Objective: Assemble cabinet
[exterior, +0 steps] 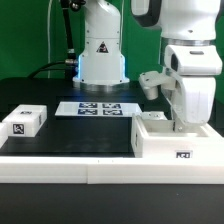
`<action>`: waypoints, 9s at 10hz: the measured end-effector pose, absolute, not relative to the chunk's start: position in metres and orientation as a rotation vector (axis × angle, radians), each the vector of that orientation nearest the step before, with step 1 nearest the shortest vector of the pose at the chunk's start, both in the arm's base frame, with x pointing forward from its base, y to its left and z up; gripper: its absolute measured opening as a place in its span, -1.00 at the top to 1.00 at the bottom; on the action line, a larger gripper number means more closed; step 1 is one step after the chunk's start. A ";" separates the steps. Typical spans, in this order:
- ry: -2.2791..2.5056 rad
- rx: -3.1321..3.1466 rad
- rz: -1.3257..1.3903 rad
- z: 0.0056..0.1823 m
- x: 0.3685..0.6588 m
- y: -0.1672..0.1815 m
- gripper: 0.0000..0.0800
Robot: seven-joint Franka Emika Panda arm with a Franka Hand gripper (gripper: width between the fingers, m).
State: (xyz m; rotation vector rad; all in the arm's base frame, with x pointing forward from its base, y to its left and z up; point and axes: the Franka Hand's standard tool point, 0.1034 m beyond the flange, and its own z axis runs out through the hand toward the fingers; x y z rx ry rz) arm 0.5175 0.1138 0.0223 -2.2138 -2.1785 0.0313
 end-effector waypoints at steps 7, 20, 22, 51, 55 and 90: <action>-2.165 -2.216 0.065 0.022 0.518 0.113 -0.14; -2.132 -2.292 0.053 0.067 0.486 0.126 -0.99; -2.130 -2.294 0.055 0.066 0.486 0.125 -0.99; -2.055 -2.292 0.024 0.034 0.410 0.147 0.82; -2.099 -2.294 0.081 0.065 0.426 0.115 0.82; -2.111 -2.284 -0.029 0.056 0.517 0.109 0.82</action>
Offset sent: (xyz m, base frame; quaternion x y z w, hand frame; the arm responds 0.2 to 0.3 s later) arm 0.0000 0.0000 0.0000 0.0000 0.0000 0.0000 1.0000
